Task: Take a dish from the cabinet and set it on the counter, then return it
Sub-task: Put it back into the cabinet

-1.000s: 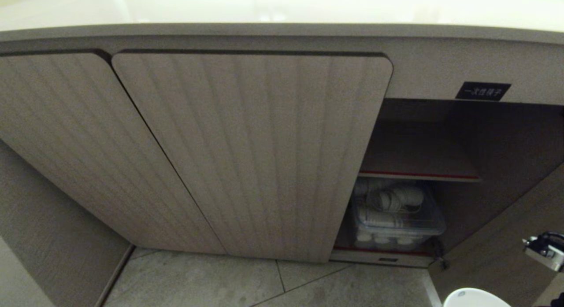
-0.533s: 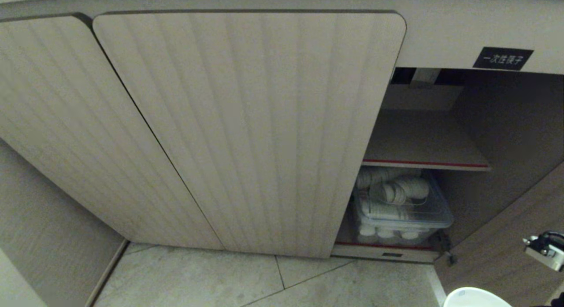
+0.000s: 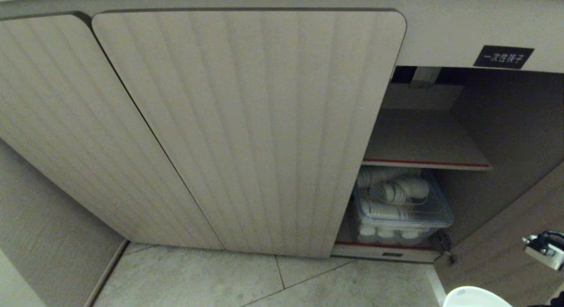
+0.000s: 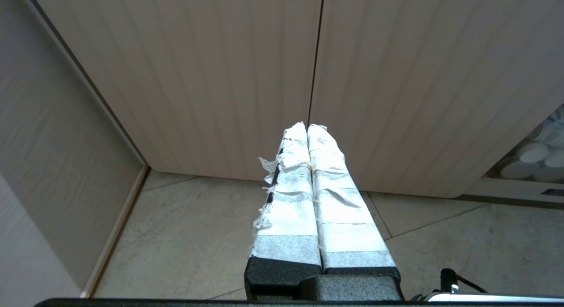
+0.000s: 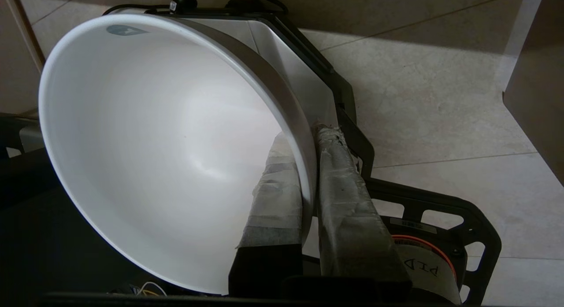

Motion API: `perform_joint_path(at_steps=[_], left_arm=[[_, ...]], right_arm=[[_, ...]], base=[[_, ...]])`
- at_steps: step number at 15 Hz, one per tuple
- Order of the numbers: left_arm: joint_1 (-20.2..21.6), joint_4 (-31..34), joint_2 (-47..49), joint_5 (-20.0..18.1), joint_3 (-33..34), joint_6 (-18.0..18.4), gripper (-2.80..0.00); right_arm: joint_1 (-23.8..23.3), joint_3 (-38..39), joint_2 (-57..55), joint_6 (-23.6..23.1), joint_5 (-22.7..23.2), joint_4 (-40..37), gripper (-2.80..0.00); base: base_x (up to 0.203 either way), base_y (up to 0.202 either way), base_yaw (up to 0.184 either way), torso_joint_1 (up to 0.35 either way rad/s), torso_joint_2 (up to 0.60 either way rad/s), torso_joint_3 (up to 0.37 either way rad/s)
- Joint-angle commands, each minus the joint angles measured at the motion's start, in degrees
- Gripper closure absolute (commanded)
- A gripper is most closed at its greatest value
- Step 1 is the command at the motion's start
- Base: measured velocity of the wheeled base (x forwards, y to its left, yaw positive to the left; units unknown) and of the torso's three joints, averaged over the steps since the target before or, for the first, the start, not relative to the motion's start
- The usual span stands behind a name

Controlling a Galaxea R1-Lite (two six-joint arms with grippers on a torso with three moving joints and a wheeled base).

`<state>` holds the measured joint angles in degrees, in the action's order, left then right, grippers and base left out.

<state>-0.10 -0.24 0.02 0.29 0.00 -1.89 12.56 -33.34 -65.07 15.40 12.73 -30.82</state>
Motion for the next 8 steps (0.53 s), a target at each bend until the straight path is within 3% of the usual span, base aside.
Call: perform_joint_path(at_steps=[1, 8], left_arm=[[0.01, -0.02, -0.02, 0.04, 0.0, -0.04, 0.0], [0.01, -0.02, -0.02, -0.03, -0.07, -0.04, 0.0]], right_arm=[[0.01, 0.03, -0.23, 0.07, 0.11, -0.12, 0.0], [-0.08, -0.15, -0.84, 0.07, -0.42, 0.11, 0.0]], base=[[0.0, 0.0, 0.0, 0.0, 0.0, 0.0], [0.0, 0.0, 0.0, 0.0, 0.0, 0.0]])
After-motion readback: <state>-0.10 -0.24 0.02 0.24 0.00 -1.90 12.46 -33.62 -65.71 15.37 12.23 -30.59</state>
